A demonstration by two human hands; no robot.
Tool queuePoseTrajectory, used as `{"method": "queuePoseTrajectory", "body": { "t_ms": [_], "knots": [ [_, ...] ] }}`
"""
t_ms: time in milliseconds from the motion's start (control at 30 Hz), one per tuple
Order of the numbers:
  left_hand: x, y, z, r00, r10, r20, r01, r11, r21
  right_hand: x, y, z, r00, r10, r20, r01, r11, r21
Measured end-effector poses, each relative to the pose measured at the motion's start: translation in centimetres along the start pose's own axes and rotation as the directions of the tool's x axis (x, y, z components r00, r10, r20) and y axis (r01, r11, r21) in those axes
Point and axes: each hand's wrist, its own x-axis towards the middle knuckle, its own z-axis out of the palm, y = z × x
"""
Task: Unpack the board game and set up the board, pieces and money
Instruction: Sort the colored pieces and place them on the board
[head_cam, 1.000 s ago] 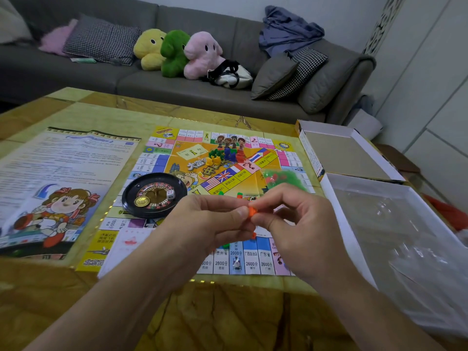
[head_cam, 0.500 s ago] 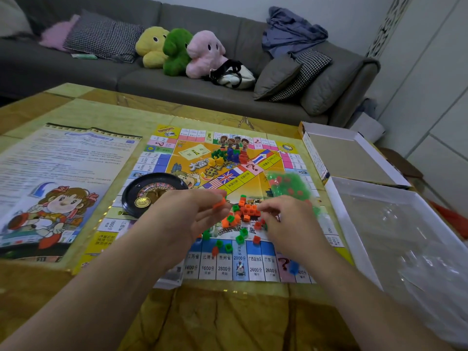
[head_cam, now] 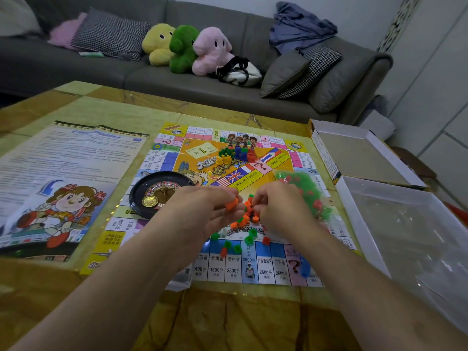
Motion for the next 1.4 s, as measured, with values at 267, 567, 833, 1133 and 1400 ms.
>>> {"method": "queuePoseTrajectory", "body": {
  "t_ms": [267,567,833,1133,1400],
  "knots": [
    [-0.4,0.0,-0.3,1.000,0.029,0.010,-0.029,0.999,-0.013,-0.5,0.7,-1.0,0.996,0.039,-0.075,-0.022,0.975,0.220],
    [-1.8,-0.8,0.6,0.991,0.069,0.117,-0.078,0.995,0.068,-6.2,-0.2,-5.6,0.997,-0.030,-0.065,0.065,0.757,0.651],
    [-3.1,-1.7,1.7,0.976,0.117,0.185,-0.124,0.992,0.025,-8.6,-1.2,-6.1,0.982,-0.089,-0.168,0.178,0.731,0.659],
    [-2.9,-1.9,1.6,0.972,0.114,0.204,-0.124,0.991,0.039,-8.6,-1.2,-6.3,0.976,-0.140,-0.169,0.218,0.687,0.693],
    [-2.8,-1.6,1.4,0.962,0.082,0.259,-0.121,0.983,0.139,-8.5,-0.7,-6.7,0.969,-0.151,-0.197,0.246,0.684,0.687]
  ]
}}
